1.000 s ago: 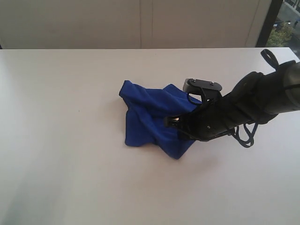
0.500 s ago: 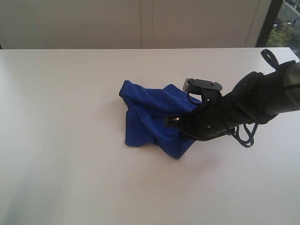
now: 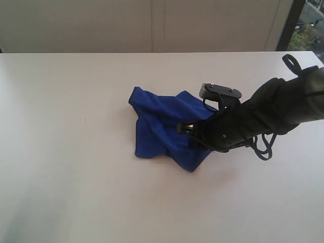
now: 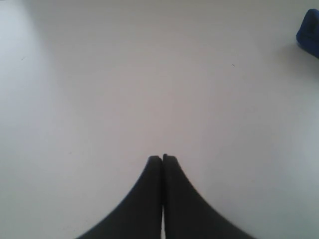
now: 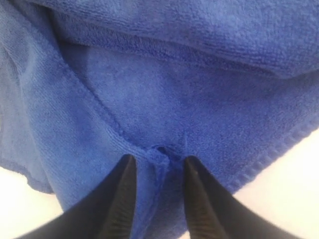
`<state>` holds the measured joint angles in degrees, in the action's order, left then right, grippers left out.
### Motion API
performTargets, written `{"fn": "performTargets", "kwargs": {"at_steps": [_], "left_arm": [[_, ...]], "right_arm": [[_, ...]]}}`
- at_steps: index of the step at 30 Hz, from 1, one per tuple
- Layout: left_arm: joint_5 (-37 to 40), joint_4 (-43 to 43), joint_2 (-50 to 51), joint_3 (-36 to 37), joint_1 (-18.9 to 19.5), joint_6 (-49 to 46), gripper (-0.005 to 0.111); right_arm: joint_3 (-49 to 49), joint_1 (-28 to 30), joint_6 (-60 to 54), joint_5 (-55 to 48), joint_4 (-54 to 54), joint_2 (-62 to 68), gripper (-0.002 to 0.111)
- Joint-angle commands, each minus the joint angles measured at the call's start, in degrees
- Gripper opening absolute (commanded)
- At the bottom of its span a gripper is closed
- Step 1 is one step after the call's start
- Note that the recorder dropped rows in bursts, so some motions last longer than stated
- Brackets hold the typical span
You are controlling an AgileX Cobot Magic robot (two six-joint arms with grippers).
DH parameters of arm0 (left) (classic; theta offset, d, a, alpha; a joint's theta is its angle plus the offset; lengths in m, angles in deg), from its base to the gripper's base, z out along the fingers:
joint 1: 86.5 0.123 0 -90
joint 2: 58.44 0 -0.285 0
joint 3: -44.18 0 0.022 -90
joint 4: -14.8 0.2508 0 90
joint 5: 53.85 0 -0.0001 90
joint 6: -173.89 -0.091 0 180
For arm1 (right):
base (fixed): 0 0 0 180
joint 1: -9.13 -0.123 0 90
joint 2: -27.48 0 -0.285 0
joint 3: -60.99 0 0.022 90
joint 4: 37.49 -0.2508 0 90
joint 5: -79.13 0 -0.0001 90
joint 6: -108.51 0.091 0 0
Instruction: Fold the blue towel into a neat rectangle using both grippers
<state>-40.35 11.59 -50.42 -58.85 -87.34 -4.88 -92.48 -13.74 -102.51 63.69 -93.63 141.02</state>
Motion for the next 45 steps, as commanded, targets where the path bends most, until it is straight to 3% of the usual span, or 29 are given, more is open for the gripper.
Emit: {"fn": "performTargets", "kwargs": {"at_steps": [1, 8, 14, 27, 32, 45], "left_arm": [[-0.2, -0.2, -0.2, 0.3, 0.2, 0.1, 0.0], [-0.2, -0.2, -0.2, 0.3, 0.2, 0.1, 0.0], [-0.2, -0.2, -0.2, 0.3, 0.2, 0.1, 0.0], [-0.2, -0.2, -0.2, 0.3, 0.2, 0.1, 0.0], [-0.2, -0.2, -0.2, 0.3, 0.2, 0.1, 0.0], [-0.2, -0.2, -0.2, 0.3, 0.2, 0.1, 0.0]], "right_arm": [[-0.1, 0.0, -0.2, 0.2, -1.2, 0.3, 0.032], [-0.1, 0.0, -1.1, -1.1, -1.3, 0.8, 0.025], [-0.1, 0.0, -2.1, -0.5, -1.3, 0.8, 0.0], [-0.1, 0.0, -9.3, -0.3, -0.6, -8.8, 0.0], [-0.1, 0.1, -10.7, 0.3, 5.4, -13.9, 0.0], [0.1, 0.1, -10.7, 0.3, 8.6, -14.1, 0.0]]}}
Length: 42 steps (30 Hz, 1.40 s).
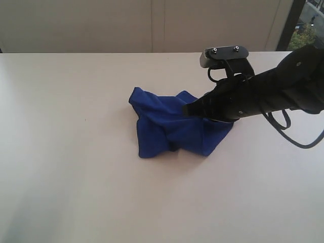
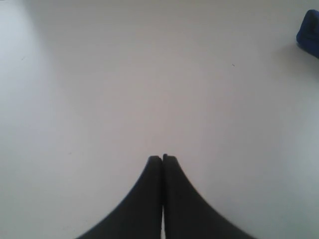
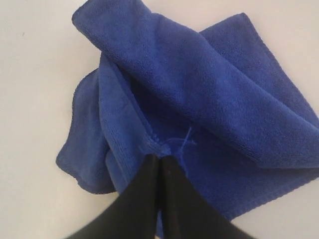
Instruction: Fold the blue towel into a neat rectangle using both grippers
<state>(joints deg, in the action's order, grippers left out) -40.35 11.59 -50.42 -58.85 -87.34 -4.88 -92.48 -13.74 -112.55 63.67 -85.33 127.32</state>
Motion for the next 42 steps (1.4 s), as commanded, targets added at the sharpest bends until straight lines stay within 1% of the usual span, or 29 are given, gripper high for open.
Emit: {"fn": "performTargets", "kwargs": {"at_steps": [1, 19, 21, 24, 25, 26, 27, 28, 29, 32, 33, 34, 35, 38, 42], "left_arm": [[-0.2, -0.2, -0.2, 0.3, 0.2, 0.1, 0.0], [-0.8, -0.2, -0.2, 0.3, 0.2, 0.1, 0.0], [-4.7, -0.7, -0.2, 0.3, 0.2, 0.6, 0.0], [-12.2, -4.0, -0.2, 0.3, 0.2, 2.0, 0.0], [-16.1, -4.0, -0.2, 0.3, 0.2, 2.0, 0.0], [-17.9, -4.0, -0.2, 0.3, 0.2, 2.0, 0.0], [-22.0, -4.1, -0.2, 0.3, 0.2, 2.0, 0.0], [-23.5, -4.2, -0.2, 0.3, 0.2, 3.2, 0.0], [-25.0, -4.2, -0.2, 0.3, 0.2, 5.8, 0.0], [-33.4, -4.2, -0.2, 0.3, 0.2, 13.0, 0.0], [-34.0, -4.2, -0.2, 0.3, 0.2, 18.4, 0.0], [-32.2, -4.2, -0.2, 0.1, 0.2, 24.0, 0.0], [-30.6, -4.0, -0.2, -1.0, 0.2, 25.8, 0.0], [-21.1, -1.5, 2.6, -6.4, 0.2, 25.8, 0.0], [-9.4, 0.4, 11.5, -16.0, 0.2, 22.2, 0.0]], "right_arm": [[0.1, 0.1, -0.6, 0.3, 0.3, -0.4, 0.0], [0.1, 0.1, -0.6, 0.3, 0.3, -0.4, 0.0], [0.1, 0.1, -0.6, 0.3, 0.3, -0.4, 0.0], [0.1, 0.1, -0.6, 0.3, 0.3, -0.4, 0.0], [0.1, 0.1, -0.6, 0.3, 0.3, -0.4, 0.0], [0.1, 0.1, -0.6, 0.3, 0.3, -0.4, 0.0], [0.1, 0.1, -0.6, 0.3, 0.3, -0.4, 0.0], [0.1, 0.1, -0.6, 0.3, 0.3, -0.4, 0.0], [0.1, 0.1, -0.6, 0.3, 0.3, -0.4, 0.0], [0.1, 0.1, -0.6, 0.3, 0.2, -0.4, 0.0], [0.1, 0.1, -0.6, 0.3, 0.2, -0.4, 0.0], [0.1, 0.1, -0.6, 0.3, 0.2, -0.4, 0.0], [0.1, 0.1, -0.6, 0.4, 0.2, -0.4, 0.0], [0.1, 0.1, -0.6, 0.5, 0.2, -0.4, 0.0], [0.1, 0.1, -0.6, 0.5, 0.2, -0.4, 0.0]]}}
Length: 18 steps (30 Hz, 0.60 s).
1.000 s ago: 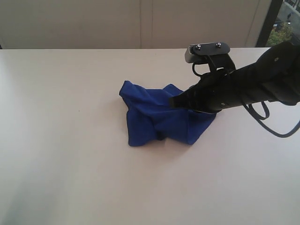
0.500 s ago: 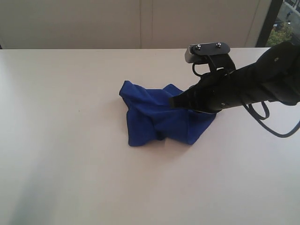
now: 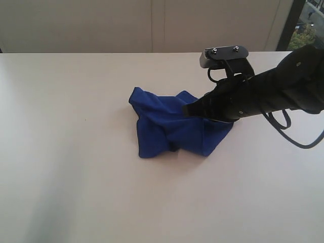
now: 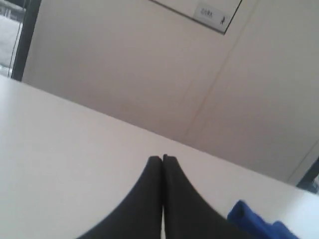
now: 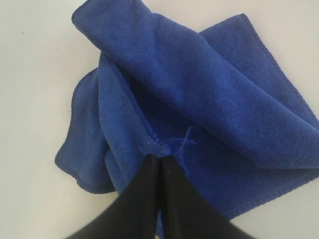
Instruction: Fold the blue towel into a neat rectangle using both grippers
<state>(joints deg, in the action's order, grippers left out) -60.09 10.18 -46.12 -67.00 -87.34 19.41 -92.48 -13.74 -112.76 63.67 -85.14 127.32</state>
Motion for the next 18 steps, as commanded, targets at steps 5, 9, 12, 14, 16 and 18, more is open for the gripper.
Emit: {"fn": "performTargets", "kwargs": {"at_steps": [5, 9, 12, 14, 16, 18], "left_arm": [[26.6, 1.7, 27.6, -21.5, 0.2, -10.0, 0.0], [32.2, -3.8, 43.0, -27.7, 0.2, -19.0, 0.0], [36.7, -17.5, 53.7, -31.3, 0.2, -35.1, 0.0], [38.7, -29.0, 60.2, -32.6, 0.2, -46.5, 0.0], [39.6, -41.2, 66.9, -33.3, 0.2, -57.6, 0.0], [40.5, -51.5, 73.2, -33.7, 0.2, -65.5, 0.0]], "right_arm": [[0.1, 0.1, -0.4, 0.5, 0.0, -0.4, 0.0], [0.1, 0.1, -0.4, 0.5, 0.0, -0.4, 0.0], [0.1, 0.1, -0.4, 0.5, 0.0, -0.4, 0.0], [0.1, 0.1, -0.4, 0.5, -0.1, -0.4, 0.0], [0.1, 0.1, -0.4, 0.5, -0.1, -0.4, 0.0], [0.1, 0.1, -0.4, 0.5, -0.1, -0.4, 0.0]]}}
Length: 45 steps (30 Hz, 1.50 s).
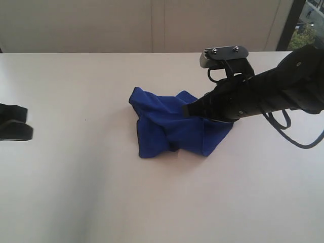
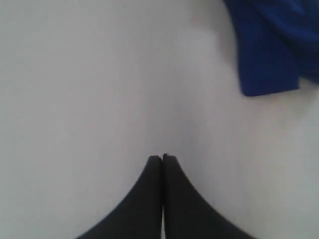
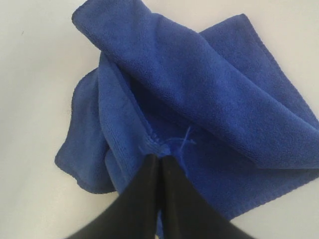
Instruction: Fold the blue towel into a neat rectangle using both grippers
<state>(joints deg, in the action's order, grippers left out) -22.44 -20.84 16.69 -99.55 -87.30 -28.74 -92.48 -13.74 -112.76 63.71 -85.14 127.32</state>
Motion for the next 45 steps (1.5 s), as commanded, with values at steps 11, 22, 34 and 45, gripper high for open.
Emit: {"fn": "performTargets", "kwargs": {"at_steps": [11, 22, 34, 45], "left_arm": [[-5.5, -36.6, 31.2, -7.7, -14.7, -28.2, 0.0], [-8.9, -37.2, 39.3, -17.1, -24.0, -25.5, 0.0], [-8.9, -37.5, 41.4, -17.1, -24.0, -26.1, 0.042], [-10.9, -37.6, 42.9, -17.1, -26.0, -26.8, 0.044]], "right_arm": [[0.1, 0.1, -0.4, 0.5, -0.1, -0.4, 0.0], [0.1, 0.1, -0.4, 0.5, -0.1, -0.4, 0.0], [0.1, 0.1, -0.4, 0.5, -0.1, -0.4, 0.0], [0.1, 0.1, -0.4, 0.6, -0.1, -0.4, 0.0]]}}
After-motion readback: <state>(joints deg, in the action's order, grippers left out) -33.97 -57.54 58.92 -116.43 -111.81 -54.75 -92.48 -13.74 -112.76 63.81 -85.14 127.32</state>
